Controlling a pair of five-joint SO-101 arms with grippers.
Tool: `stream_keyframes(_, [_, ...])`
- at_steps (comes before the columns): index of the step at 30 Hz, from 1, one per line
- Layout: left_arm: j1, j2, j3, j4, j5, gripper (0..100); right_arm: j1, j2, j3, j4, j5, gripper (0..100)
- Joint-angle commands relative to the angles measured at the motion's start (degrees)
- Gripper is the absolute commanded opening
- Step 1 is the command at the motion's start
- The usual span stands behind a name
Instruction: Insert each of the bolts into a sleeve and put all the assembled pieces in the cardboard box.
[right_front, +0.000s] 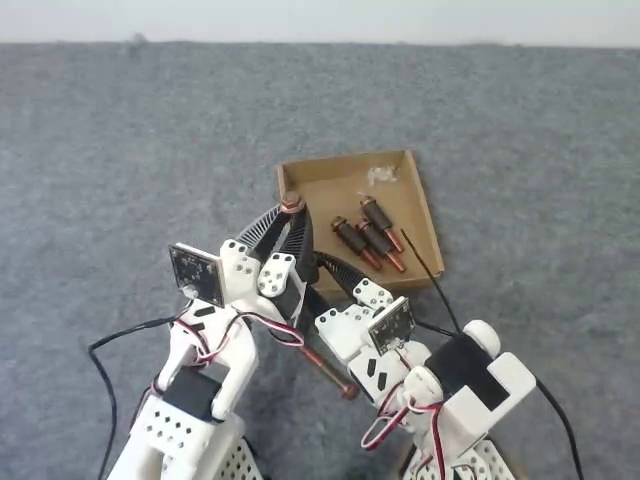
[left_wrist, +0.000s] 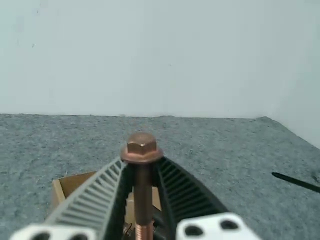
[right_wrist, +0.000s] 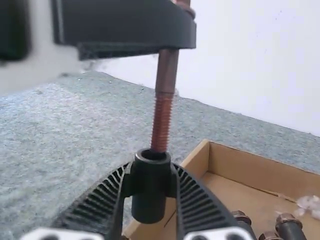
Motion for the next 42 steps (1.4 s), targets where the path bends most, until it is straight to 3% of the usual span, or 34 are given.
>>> stream_keyframes(1, [0.53,-0.44,-2.51,0.79,-0.79,1,0.13,-0.22,1.05,2.24,-0.62,0.6])
stream_keyframes(17, [2.02,-0.44,-2.51,4.13,-0.7,1,0.13,-0.31,1.23,2.33,-0.62,0.6])
stream_keyframes(27, [1.85,-0.35,4.0,-7.91,-0.97,1,0.13,-0.31,1.32,2.33,-0.53,0.6])
stream_keyframes(42, [1.76,-0.44,3.47,-1.49,-2.64,1,1.63,-0.4,1.32,2.68,-0.26,0.6])
